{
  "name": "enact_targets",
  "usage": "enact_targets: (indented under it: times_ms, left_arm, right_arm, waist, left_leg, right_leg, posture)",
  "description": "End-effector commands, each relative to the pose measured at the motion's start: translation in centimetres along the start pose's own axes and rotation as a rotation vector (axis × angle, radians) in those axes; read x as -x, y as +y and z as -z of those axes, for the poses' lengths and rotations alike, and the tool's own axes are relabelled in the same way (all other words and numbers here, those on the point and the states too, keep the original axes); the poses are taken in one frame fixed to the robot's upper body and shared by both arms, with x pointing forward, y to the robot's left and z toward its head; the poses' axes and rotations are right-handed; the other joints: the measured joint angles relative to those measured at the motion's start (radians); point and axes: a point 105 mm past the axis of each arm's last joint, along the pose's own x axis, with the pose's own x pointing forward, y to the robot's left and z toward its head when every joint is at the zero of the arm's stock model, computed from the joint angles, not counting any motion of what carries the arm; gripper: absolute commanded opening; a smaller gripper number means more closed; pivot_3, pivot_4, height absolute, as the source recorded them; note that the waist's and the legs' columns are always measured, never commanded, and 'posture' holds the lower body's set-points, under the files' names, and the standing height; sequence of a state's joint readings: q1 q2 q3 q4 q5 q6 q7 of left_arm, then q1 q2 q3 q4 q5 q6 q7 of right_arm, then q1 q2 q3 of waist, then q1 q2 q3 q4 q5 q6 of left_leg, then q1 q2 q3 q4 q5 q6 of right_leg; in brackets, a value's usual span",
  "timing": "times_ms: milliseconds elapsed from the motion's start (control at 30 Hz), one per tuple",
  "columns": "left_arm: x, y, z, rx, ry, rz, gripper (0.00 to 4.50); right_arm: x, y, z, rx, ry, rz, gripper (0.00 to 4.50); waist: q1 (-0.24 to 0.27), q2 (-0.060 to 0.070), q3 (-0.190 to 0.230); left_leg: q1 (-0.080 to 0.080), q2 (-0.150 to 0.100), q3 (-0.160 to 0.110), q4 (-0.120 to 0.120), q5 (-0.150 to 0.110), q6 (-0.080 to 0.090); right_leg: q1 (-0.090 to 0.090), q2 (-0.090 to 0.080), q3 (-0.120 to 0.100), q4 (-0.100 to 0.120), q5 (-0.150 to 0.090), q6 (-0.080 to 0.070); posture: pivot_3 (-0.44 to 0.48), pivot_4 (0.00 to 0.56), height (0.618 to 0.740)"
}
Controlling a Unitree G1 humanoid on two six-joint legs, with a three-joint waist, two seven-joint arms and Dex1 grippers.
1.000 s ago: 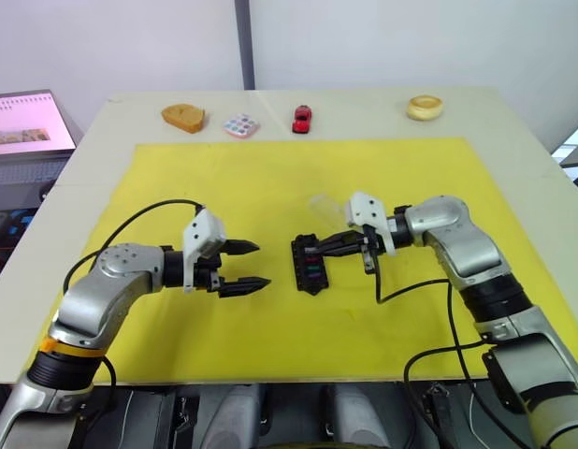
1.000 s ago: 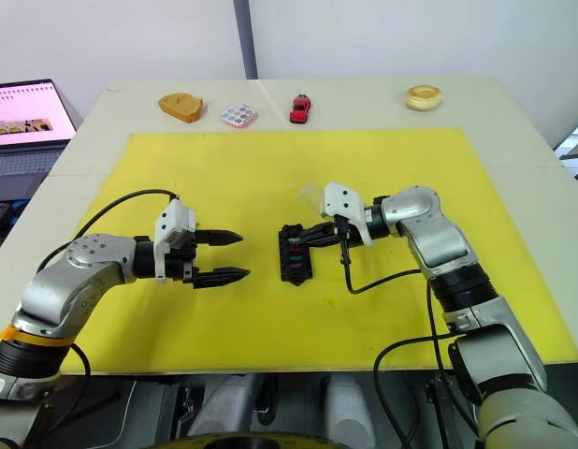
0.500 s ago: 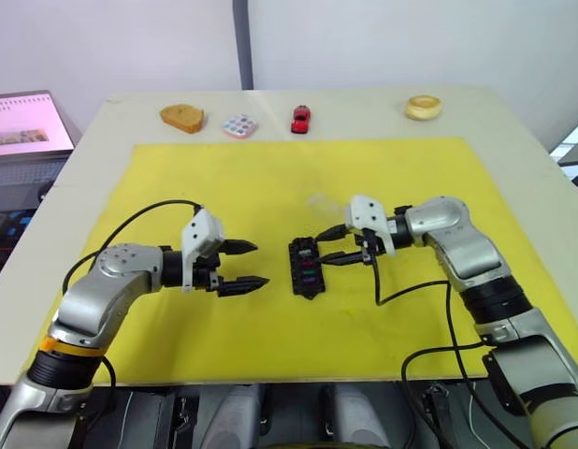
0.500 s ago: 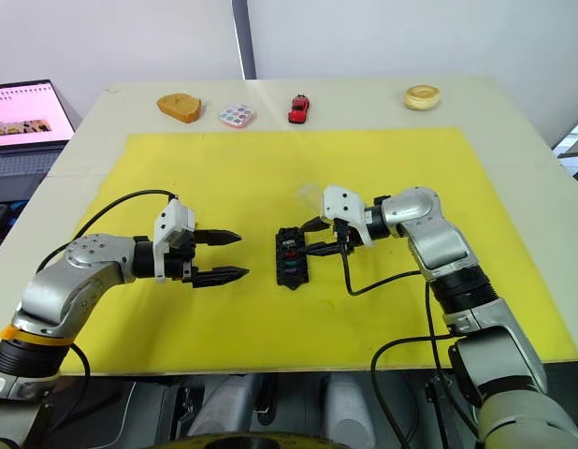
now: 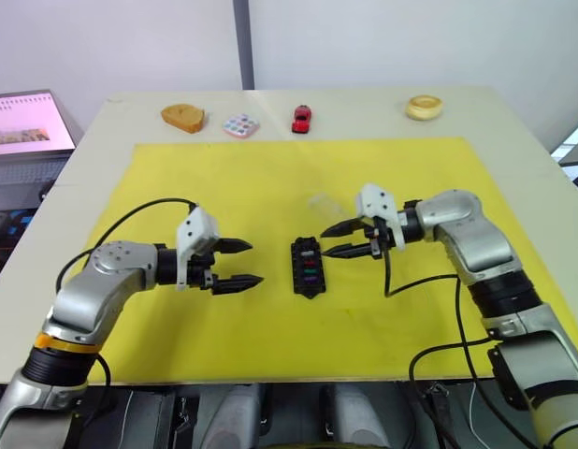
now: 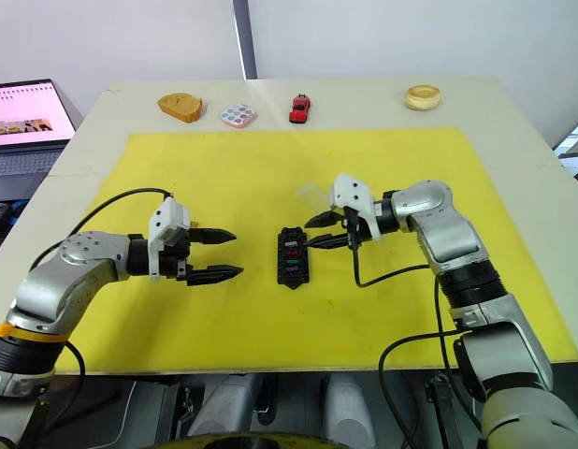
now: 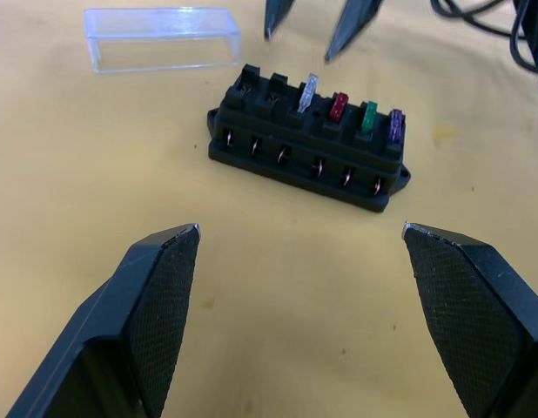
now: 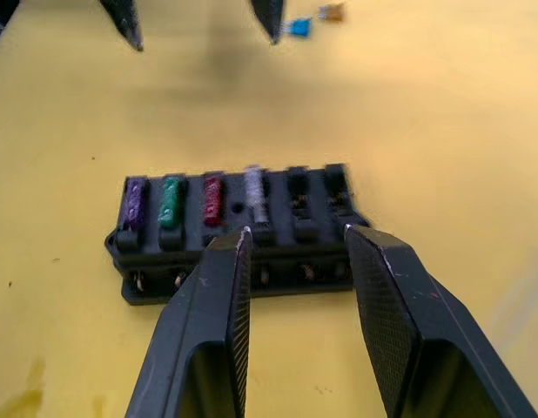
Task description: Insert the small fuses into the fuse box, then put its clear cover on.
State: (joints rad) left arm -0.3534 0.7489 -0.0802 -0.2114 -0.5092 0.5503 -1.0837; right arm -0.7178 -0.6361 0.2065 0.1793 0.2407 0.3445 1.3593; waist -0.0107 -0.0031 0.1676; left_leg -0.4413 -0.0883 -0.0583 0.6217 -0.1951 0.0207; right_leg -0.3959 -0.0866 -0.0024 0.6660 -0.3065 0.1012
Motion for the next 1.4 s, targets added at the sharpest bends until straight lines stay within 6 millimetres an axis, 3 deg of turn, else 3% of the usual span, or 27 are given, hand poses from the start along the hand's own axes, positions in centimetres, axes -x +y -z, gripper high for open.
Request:
enact_targets:
  times_ms: [33, 100, 467, 1067, 1233, 1400]
  left_arm:
    - [0.4, 0.1, -1.6, -0.072, -0.017, 0.003, 3.95]
    - [0.2, -0.1, -1.9, -0.079, -0.023, 0.01, 3.95]
    - [0.0, -0.4, -1.6, -0.074, -0.023, 0.018, 3.95]
    - [-0.1, -0.3, -1.4, -0.071, -0.028, 0.006, 3.95]
    - [0.0, -0.2, -1.3, -0.076, -0.024, 0.001, 3.95]
    - [0.1, 0.0, -1.2, -0.077, -0.021, -0.005, 3.95]
  right_arm:
    - [-0.3, 0.2, -2.9, 0.038, -0.093, -0.001, 1.0]
    - [-1.0, 0.9, -3.4, 0.031, -0.116, -0.019, 0.04]
    - [-3.0, 2.3, -1.8, 0.025, -0.076, -0.03, 0.04]
    - [-3.4, 1.8, 0.6, -0.027, -0.003, 0.006, 0.04]
    - [-3.6, 2.4, 2.5, -0.062, 0.053, -0.012, 0.04]
    - [-3.7, 2.7, 2.8, -0.067, 0.055, -0.017, 0.04]
  waist:
    - [-0.001, 0.0, 0.0]
    - [-0.002, 0.0, 0.0]
    - [-0.001, 0.0, 0.0]
    - [0.001, 0.0, 0.0]
    - [0.0, 0.0, 0.0]
    - [0.001, 0.0, -0.001]
  left_leg:
    - [0.0, 0.0, 0.0, 0.0, 0.0, 0.0]
    - [0.0, 0.0, 0.0, 0.0, 0.0, 0.0]
    - [0.0, 0.0, 0.0, 0.001, 0.0, 0.0]
    - [0.0, 0.0, 0.0, 0.001, 0.0, 0.0]
    - [0.0, 0.0, 0.0, 0.001, 0.0, 0.0]
    - [0.001, 0.0, 0.0, 0.001, 0.0, 0.0]
  right_leg:
    - [0.0, 0.0, 0.0, 0.0, 0.0, 0.0]
    - [0.0, 0.0, 0.0, 0.0, 0.0, 0.0]
    - [0.0, 0.0, 0.0, 0.001, 0.0, 0.0]
    - [0.0, 0.0, 0.0, 0.001, 0.0, 0.0]
    - [0.0, 0.0, 0.0, 0.001, 0.0, 0.0]
    - [0.001, 0.0, 0.0, 0.001, 0.0, 0.0]
  posture:
    - [0.0, 0.15, 0.74]
    - [0.0, 0.15, 0.74]
    - [0.0, 0.15, 0.74]
    - [0.0, 0.15, 0.74]
    - [0.0, 0.15, 0.74]
    - [0.0, 0.15, 0.74]
